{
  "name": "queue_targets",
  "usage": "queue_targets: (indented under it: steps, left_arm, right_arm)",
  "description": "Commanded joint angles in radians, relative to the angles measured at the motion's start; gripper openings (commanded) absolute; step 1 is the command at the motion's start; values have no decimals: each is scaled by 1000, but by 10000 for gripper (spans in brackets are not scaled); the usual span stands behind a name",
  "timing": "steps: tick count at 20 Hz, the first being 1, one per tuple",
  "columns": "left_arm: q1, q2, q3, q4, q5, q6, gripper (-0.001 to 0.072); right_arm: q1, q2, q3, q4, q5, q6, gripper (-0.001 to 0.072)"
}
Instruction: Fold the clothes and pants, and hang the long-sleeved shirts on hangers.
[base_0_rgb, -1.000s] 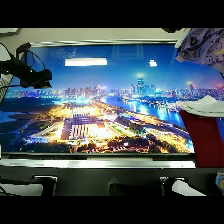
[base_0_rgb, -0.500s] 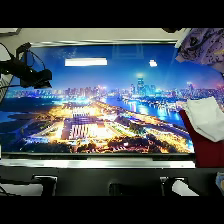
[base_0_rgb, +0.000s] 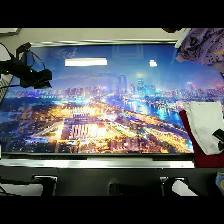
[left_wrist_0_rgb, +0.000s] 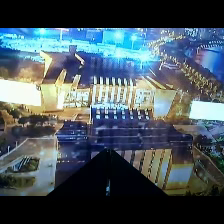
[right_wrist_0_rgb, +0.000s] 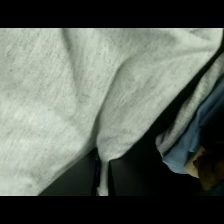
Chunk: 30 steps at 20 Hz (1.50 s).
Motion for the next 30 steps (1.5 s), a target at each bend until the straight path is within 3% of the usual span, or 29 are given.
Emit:
queue_targets:
  steps: [1, 11, 14, 15, 17, 19, 21, 22, 26, 27, 30]
  left_arm:
    - [0, 0, 0, 0, 0, 0, 19]
    - [0, 0, 0, 0, 0, 0, 19]
    - [0, 0, 0, 0, 0, 0, 19]
    - [0, 0, 0, 0, 0, 0, 19]
    - [0, 0, 0, 0, -1, 0, 19]
    - [2, 3, 0, 0, -13, 1, 19]
    - [8, 16, 0, 3, -33, 4, 19]
    - [11, 29, 0, 3, -36, 10, 19]
    - [14, 98, -19, 55, -30, 31, 18]
    - [14, 126, -48, 57, -20, 46, 17]
    - [14, 243, -206, 63, 69, 84, 17]
  right_arm:
    - [-1, 1, -31, -45, -23, 3, 31]
    - [-1, 0, -92, -75, -36, 3, 59]
    - [0, 1, -102, -116, -48, 0, 394]
    - [0, 1, -93, -121, -43, -16, 424]
    - [4, 1, -28, -58, 11, -36, 409]
    - [37, 2, 76, 139, 130, -143, 300]
    - [142, 3, 171, 316, 278, -260, 261]
    - [218, 3, 204, 353, 342, -291, 205]
    - [586, 0, 239, 363, 509, -309, 108]
    - [674, -4, 238, 363, 517, -310, 50]
    - [880, -8, 238, 363, 520, -333, 33]
